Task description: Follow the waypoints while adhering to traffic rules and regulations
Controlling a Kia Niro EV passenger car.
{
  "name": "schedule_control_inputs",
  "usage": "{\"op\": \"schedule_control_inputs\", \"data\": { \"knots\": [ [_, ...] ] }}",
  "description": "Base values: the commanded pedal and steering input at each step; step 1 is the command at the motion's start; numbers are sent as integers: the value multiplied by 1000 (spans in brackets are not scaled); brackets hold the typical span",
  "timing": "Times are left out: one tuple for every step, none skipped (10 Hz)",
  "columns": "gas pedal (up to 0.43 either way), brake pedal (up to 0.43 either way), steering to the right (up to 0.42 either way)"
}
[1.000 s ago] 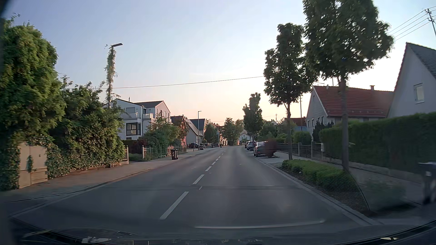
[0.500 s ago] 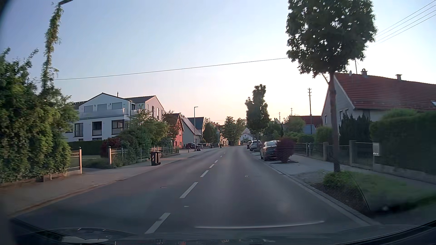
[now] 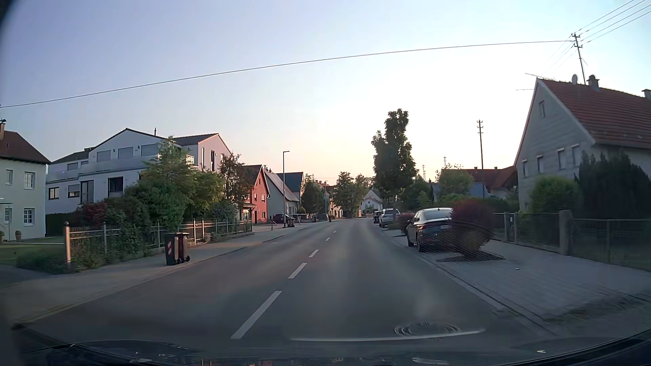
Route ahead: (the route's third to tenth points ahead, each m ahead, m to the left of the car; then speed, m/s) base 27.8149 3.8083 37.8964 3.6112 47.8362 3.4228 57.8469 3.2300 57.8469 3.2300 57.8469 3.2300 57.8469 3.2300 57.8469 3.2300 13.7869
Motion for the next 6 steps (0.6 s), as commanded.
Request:
{"op": "schedule_control_inputs", "data": {
  "knots": [
    [67, 18, -4],
    [59, 18, -2],
    [39, 12, -1],
    [39, 18, 1],
    [39, 18, 3],
    [39, 18, 3]
  ]
}}
